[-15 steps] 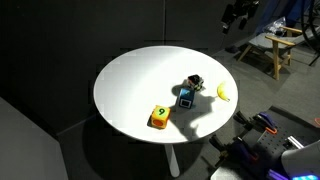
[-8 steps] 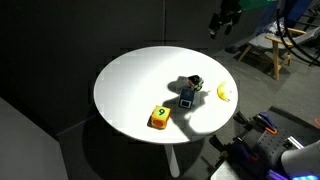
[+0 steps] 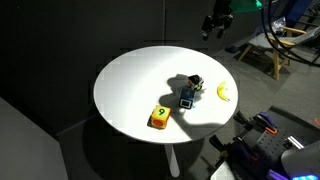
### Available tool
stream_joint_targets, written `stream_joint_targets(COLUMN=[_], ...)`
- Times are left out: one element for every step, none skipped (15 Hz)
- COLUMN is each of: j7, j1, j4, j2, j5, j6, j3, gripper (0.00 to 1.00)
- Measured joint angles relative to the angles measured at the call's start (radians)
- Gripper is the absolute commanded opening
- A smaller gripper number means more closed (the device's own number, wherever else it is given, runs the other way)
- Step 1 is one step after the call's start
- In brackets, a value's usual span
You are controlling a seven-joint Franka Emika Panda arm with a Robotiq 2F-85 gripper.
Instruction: Move the A cube to the left
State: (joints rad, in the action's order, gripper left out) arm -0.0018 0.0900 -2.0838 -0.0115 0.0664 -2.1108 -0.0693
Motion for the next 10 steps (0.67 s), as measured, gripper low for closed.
stream_joint_targets(j7=[0.000,0.000,0.000,0.000,0.000,0.000,0.000,0.000,0.000,0.000], j1=[0.000,0.000,0.000,0.000,0.000,0.000,0.000,0.000,0.000,0.000], j4=[0.001,0.000,-0.001,-0.001,-0.001,-0.001,-0.001,-0.002,-0.003,-0.004], j2=[0.004,0.006,0.006,0.006,0.006,0.006,0.006,0.006,0.009,0.014], j5=[0.001,0.001,0.001,0.001,0.001,0.001,0.001,0.001,0.001,0.001], j6=[0.000,0.000,0.000,0.000,0.000,0.000,0.000,0.000,0.000,0.000], j3=[0.000,0.000,0.000,0.000,0.000,0.000,0.000,0.000,0.000,0.000], gripper=[1.00,1.00,1.00,1.00,1.00,1.00,1.00,1.00,1.00,1.00])
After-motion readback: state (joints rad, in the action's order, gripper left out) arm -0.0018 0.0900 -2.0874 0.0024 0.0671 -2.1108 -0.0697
